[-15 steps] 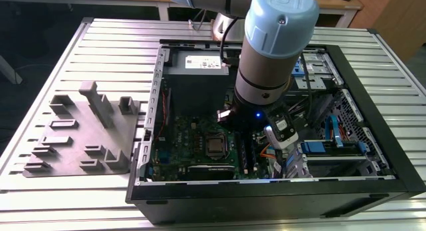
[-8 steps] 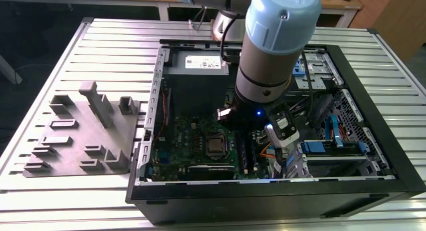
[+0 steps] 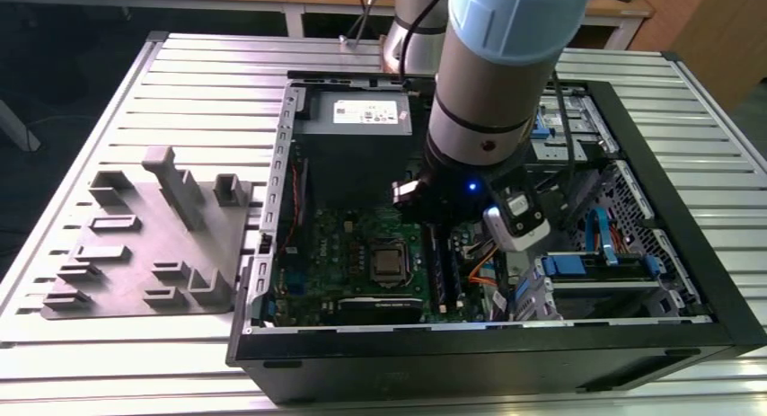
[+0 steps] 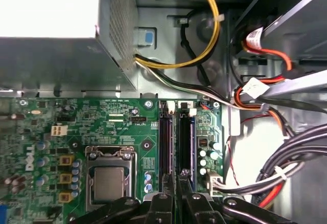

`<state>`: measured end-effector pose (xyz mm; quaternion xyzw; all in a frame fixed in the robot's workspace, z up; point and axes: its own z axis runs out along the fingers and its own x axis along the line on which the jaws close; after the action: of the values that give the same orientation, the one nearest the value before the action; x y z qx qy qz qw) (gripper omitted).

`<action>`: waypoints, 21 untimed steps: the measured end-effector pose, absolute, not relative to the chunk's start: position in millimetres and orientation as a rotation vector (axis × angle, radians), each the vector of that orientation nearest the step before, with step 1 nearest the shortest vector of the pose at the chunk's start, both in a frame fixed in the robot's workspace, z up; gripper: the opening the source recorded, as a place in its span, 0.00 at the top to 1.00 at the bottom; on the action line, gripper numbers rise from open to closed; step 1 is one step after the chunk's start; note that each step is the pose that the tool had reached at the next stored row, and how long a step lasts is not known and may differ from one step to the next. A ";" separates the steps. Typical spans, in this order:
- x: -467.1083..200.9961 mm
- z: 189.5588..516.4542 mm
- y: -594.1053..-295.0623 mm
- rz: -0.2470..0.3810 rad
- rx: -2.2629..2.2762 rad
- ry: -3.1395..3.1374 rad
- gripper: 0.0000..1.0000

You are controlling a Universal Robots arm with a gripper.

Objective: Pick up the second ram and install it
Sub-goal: 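Insert the second ram into the second slot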

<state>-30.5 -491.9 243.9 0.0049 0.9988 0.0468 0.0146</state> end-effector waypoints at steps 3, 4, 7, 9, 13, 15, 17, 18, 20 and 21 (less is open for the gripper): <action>-30.5 251.3 -491.9 0.146 0.015 3.108 0.85; -30.5 252.8 -491.9 0.146 0.015 3.108 0.85; -30.5 253.6 -491.9 0.146 0.015 3.108 0.85; -30.5 253.6 -491.9 0.146 0.015 3.108 0.85; -30.5 253.7 -491.9 0.146 0.015 3.108 0.85; -30.5 253.7 -491.9 0.146 0.015 3.108 0.86; -30.5 253.7 -491.9 0.146 0.015 3.108 0.93; -30.5 253.7 -491.9 0.146 0.015 3.107 0.93; -30.5 253.7 -491.9 0.146 0.015 3.107 0.93; -30.5 253.7 -491.9 0.146 0.015 3.107 0.93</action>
<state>-30.5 -491.9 253.7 0.0048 0.9988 0.0468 0.0154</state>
